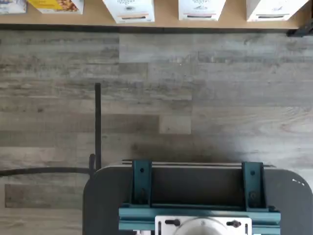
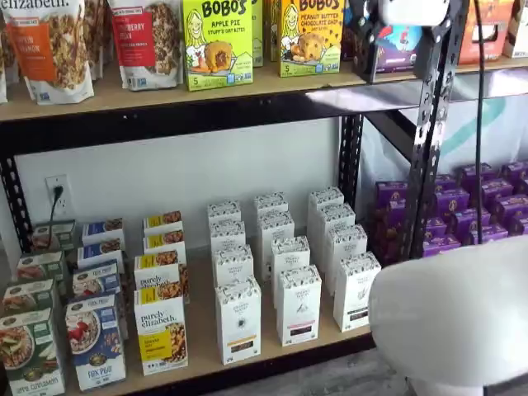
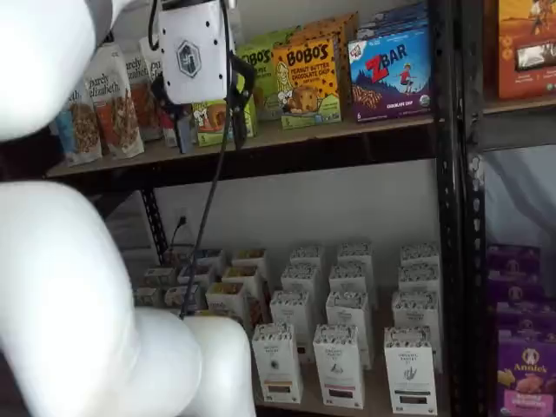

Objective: Pick up the white box with a yellow strip in the middle, on the bottom shelf, the fourth box from the left

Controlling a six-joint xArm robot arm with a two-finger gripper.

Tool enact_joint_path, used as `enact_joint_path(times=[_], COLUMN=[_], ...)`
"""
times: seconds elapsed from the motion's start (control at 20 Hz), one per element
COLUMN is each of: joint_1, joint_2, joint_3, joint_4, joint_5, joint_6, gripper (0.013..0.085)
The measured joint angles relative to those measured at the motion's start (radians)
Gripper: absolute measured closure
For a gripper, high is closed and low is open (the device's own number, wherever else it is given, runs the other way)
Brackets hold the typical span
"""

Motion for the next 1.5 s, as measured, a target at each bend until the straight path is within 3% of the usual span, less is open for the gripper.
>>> enact_joint_path(times=[0.1, 0.2, 0.5, 0.75, 1.2, 1.5], joint_1=[0.038, 0.032, 0.107, 0.152, 0.242, 0.285], joint_2=[-0.011, -0.016, -0.032, -0.023, 0.012, 0.057], joint_3=[0.045, 0.072, 0.209, 0.271, 0.423, 0.473], joint_4=[-0.016, 0.005, -0.014, -0.03, -0.049, -0.056], joint_5=[-0.05, -0.076, -0.215, -0.275, -0.477, -0.579], joint_6=[0.029, 0.031, 0.092, 0.132, 0.216, 0.258], gripper=[0.013, 0.013, 0.013, 0.013, 0.013, 0.013])
